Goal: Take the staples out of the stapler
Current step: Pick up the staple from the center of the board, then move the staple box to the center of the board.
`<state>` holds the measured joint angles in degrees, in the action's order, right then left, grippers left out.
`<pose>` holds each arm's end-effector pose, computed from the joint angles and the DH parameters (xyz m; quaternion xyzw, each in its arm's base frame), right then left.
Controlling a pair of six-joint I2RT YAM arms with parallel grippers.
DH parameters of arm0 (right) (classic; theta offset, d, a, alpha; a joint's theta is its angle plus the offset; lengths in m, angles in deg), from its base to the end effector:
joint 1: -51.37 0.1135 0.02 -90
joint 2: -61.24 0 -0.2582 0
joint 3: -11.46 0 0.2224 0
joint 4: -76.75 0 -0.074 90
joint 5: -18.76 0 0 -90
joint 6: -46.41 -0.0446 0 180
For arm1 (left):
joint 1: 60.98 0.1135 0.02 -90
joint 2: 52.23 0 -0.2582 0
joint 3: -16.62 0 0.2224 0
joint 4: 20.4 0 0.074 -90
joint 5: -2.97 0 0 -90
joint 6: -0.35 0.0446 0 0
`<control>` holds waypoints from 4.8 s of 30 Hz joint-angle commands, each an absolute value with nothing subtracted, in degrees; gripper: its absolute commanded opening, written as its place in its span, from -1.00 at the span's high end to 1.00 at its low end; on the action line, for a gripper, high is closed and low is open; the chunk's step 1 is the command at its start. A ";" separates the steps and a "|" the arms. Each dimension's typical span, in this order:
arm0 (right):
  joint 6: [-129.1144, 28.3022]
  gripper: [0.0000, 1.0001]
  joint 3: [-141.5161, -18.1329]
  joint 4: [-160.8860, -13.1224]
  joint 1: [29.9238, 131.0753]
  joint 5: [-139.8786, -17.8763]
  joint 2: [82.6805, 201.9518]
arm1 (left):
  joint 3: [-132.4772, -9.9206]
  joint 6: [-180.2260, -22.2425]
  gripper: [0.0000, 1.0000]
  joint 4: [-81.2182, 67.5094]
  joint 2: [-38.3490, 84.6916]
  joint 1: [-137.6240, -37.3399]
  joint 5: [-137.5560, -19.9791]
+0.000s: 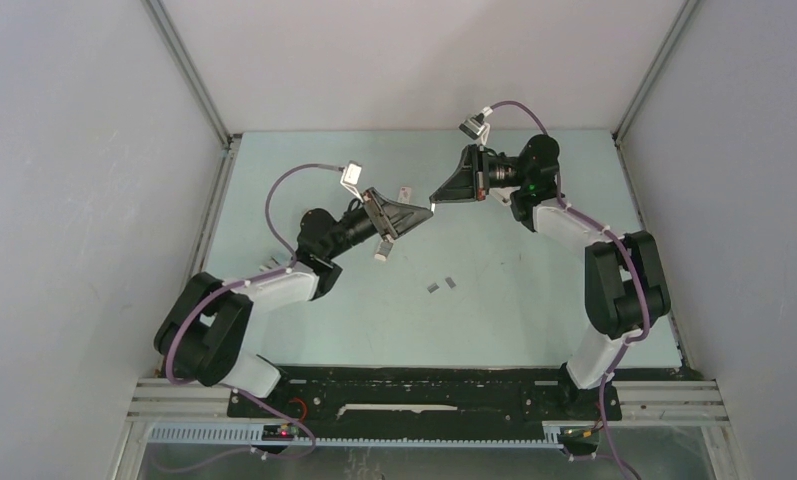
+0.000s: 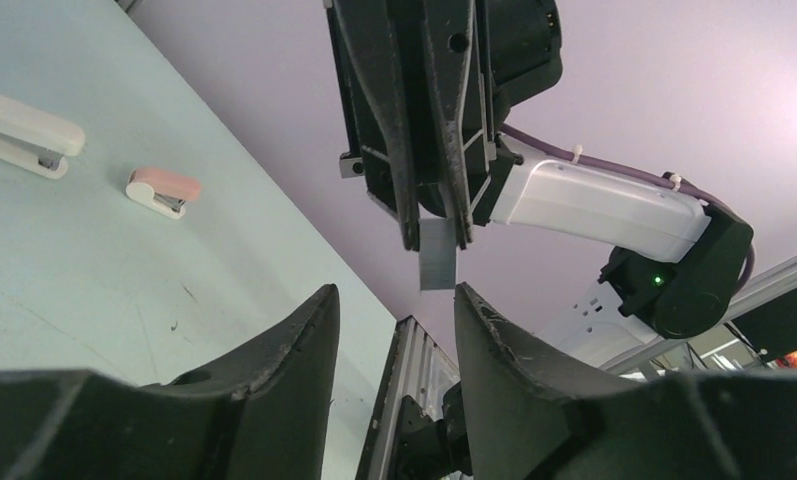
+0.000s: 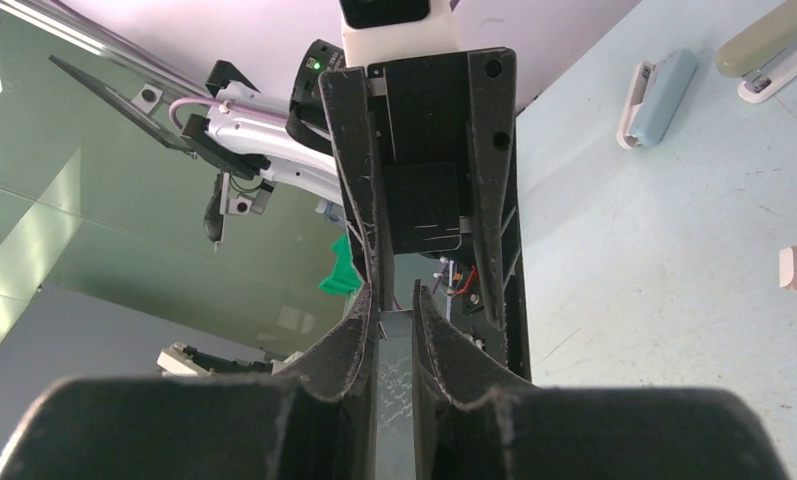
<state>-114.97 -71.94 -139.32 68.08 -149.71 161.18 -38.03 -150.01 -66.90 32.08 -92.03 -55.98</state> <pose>0.3283 0.1442 0.3322 -0.2537 0.6342 0.7021 0.2011 0.2409 -0.1719 0.2929 0.0627 0.6099 -0.6652 0.4262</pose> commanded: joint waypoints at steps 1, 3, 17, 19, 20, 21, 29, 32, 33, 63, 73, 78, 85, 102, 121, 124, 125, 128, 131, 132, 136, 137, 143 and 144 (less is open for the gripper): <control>-115.69 0.76 -72.07 -141.57 68.03 -149.31 158.35 | -36.16 -146.67 -0.08 -65.10 28.86 -91.82 -57.42; -115.29 0.76 -72.11 -141.13 67.98 -149.34 158.40 | -35.62 -145.09 -0.16 -63.26 27.31 -91.62 -58.01; -80.99 0.76 -72.21 -104.45 67.99 -146.34 154.14 | -27.58 -131.26 -0.42 -42.15 6.56 -86.16 -63.81; -77.77 0.76 -72.14 -101.34 67.92 -145.59 153.99 | -26.36 -128.97 -0.44 -38.17 3.40 -85.13 -65.31; -76.47 0.76 -72.15 -100.29 67.83 -145.33 154.03 | -26.02 -127.45 -0.47 -35.55 1.73 -84.75 -66.56; -75.24 0.76 -72.19 -99.16 67.81 -144.90 154.07 | -25.72 -125.87 -0.52 -32.95 0.14 -84.58 -68.45; -65.77 0.76 -72.26 -91.09 67.90 -141.38 154.49 | -24.38 -121.06 -0.91 -19.55 -7.37 -83.66 -83.58; -59.99 0.75 -74.01 -84.19 68.54 -139.52 154.86 | -22.95 -123.45 -0.97 -19.73 -7.03 -82.63 -85.13; -58.20 0.75 -74.36 -82.64 68.79 -138.86 154.89 | -22.66 -124.14 -0.97 -19.75 -6.61 -82.39 -85.18; -41.10 0.74 -79.19 -68.62 74.34 -128.01 157.45 | -20.84 -129.03 -0.96 -17.91 -3.54 -79.90 -85.68; -37.29 0.74 -81.67 -65.67 76.73 -124.61 159.09 | -20.32 -129.21 -0.96 -17.41 -4.22 -79.64 -85.88; -35.22 0.74 -82.91 -64.17 77.85 -122.85 160.26 | -20.04 -129.29 -0.96 -17.31 -4.33 -79.42 -85.97; -32.98 0.74 -84.55 -62.65 79.48 -120.53 162.09 | -19.75 -129.40 -0.96 -17.08 -4.47 -79.12 -86.29; -30.66 0.74 -97.04 -58.95 84.63 -111.95 172.97 | -19.45 -128.76 -0.95 -12.28 -6.30 -78.71 -92.71; -30.43 0.74 -106.24 -55.70 87.06 -104.22 179.72 | -36.39 -127.91 0.00 -8.69 18.38 -77.39 -86.22; -30.60 0.74 -104.39 -56.07 85.47 -105.32 177.08 | -44.70 -125.46 0.27 -3.82 27.40 -77.39 -82.78; -30.67 0.74 -103.60 -56.29 84.91 -105.67 176.20 | -47.26 -124.66 0.34 -2.16 29.83 -77.37 -82.08; -30.77 0.74 -100.69 -57.05 83.28 -106.88 173.28 | -53.52 -122.60 0.53 1.86 36.66 -77.41 -78.88; -30.91 0.74 -96.95 -58.31 81.78 -107.98 170.13 | -58.13 -121.61 0.65 4.84 42.05 -77.42 -75.86; -31.01 0.74 -95.81 -58.74 81.38 -108.33 169.15 | -59.34 -121.30 0.67 5.62 43.34 -77.42 -75.34; -31.37 0.74 -92.53 -59.25 79.65 -109.26 165.94 | -62.97 -120.56 0.68 8.06 47.23 -77.52 -73.54; -31.45 0.74 -91.88 -59.28 79.25 -109.48 165.30 | -63.76 -120.32 0.68 8.64 48.06 -77.64 -73.00; -31.90 0.74 -88.22 -59.65 77.35 -110.63 162.37 | -66.29 -119.46 0.68 10.76 51.41 -78.08 -71.64; -31.97 0.74 -87.73 -59.65 77.12 -110.76 162.10 | -66.61 -119.33 0.68 11.06 51.87 -78.19 -71.53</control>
